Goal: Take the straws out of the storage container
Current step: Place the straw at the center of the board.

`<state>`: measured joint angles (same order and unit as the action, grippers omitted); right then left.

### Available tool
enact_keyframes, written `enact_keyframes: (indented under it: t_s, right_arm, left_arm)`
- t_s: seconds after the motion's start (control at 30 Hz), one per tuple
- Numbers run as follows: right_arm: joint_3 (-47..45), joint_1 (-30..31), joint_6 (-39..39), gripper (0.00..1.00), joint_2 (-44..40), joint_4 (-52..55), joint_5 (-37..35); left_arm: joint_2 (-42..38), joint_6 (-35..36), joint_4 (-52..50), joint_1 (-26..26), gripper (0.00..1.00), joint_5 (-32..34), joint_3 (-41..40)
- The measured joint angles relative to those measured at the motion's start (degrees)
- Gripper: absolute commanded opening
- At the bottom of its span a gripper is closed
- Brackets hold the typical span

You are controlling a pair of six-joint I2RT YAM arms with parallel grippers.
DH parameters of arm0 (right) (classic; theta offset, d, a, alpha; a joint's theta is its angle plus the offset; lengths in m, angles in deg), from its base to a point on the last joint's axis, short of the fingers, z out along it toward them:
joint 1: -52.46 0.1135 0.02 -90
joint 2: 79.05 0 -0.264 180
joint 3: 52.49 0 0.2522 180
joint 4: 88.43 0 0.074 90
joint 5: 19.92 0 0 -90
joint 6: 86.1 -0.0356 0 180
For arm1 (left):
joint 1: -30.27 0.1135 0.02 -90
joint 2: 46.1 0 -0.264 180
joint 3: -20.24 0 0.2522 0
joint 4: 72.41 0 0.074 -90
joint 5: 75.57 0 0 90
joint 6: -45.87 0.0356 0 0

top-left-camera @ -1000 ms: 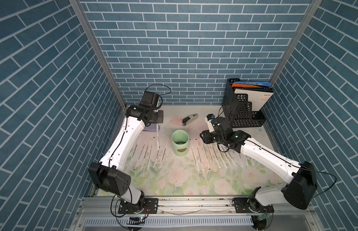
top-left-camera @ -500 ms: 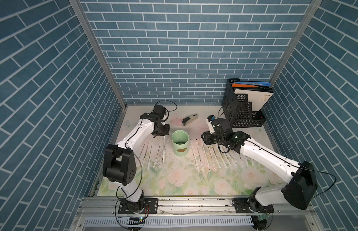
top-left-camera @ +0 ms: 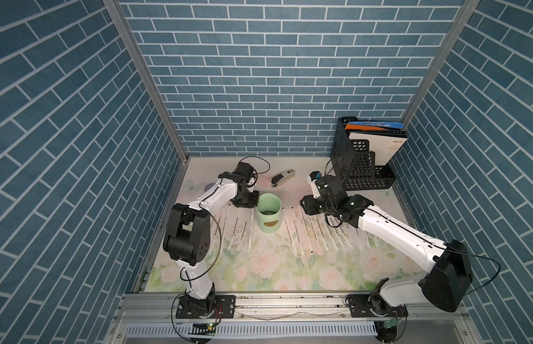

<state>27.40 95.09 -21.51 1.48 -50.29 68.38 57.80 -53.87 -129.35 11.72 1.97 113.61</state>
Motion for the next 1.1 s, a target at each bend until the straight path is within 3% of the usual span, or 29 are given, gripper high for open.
enact_keyframes:
  t_s: [1.1]
  right_arm:
    - [-2.2, -0.3, 0.0, 0.49, 0.0, -0.7, 0.2]
  left_arm:
    - [-0.9, -0.9, 6.6, -0.7, 0.00, -0.4, -3.0]
